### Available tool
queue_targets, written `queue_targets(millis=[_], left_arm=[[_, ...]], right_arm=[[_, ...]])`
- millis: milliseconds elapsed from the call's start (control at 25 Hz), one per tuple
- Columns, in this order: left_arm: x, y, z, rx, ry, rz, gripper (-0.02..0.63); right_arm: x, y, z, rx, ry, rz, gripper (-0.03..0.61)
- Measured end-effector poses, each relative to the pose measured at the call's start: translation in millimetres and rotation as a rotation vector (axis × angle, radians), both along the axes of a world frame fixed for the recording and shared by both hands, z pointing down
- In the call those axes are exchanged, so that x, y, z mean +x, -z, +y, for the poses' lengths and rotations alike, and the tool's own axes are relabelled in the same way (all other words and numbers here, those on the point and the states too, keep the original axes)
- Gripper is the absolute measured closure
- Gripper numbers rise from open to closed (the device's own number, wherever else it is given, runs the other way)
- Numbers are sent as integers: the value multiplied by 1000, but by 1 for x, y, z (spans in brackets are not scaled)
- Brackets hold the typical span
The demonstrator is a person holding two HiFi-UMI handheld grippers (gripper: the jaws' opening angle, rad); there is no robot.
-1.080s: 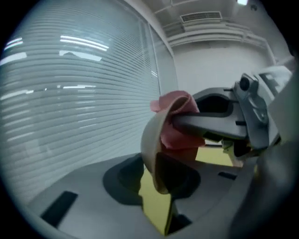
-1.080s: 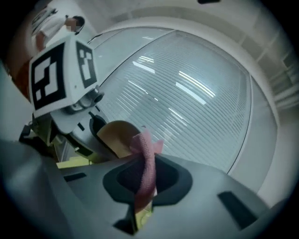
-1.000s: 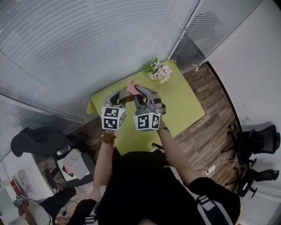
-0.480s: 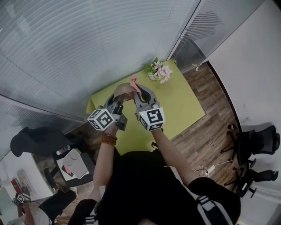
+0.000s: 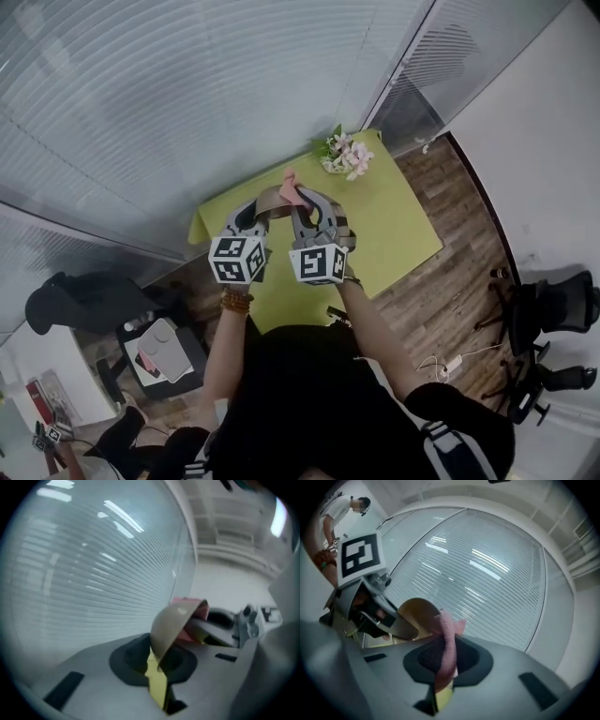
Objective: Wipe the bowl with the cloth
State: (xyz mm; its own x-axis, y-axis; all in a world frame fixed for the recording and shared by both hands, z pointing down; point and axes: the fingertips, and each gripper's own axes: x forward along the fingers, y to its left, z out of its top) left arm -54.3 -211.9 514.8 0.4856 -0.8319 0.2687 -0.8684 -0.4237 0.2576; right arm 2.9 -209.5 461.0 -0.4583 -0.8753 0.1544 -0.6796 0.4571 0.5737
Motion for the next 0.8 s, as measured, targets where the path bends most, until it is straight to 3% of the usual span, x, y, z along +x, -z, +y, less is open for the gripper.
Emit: queue_targets(millis=[40,200,320,640,720,800], left_arm=[[-3,5,-1,-4,15,79,591],[-7,26,-5,48,21,208,592],[-9,30,-3,20,31,406,591],[-13,46,3,-1,6,846,586],[-11,48,5,-7,11,905,588],[-6,50,7,8,-17,881,584]], right_arm=[[1,2,0,-6,-3,-33,555],[3,18,0,-12,-8,-174,560],[1,25,3,-9,-1,-257,558],[3,26,6,-165,35,-665,561],[4,27,7,-216,72,-790,561],[9,26,7,-258,107,-884,559]])
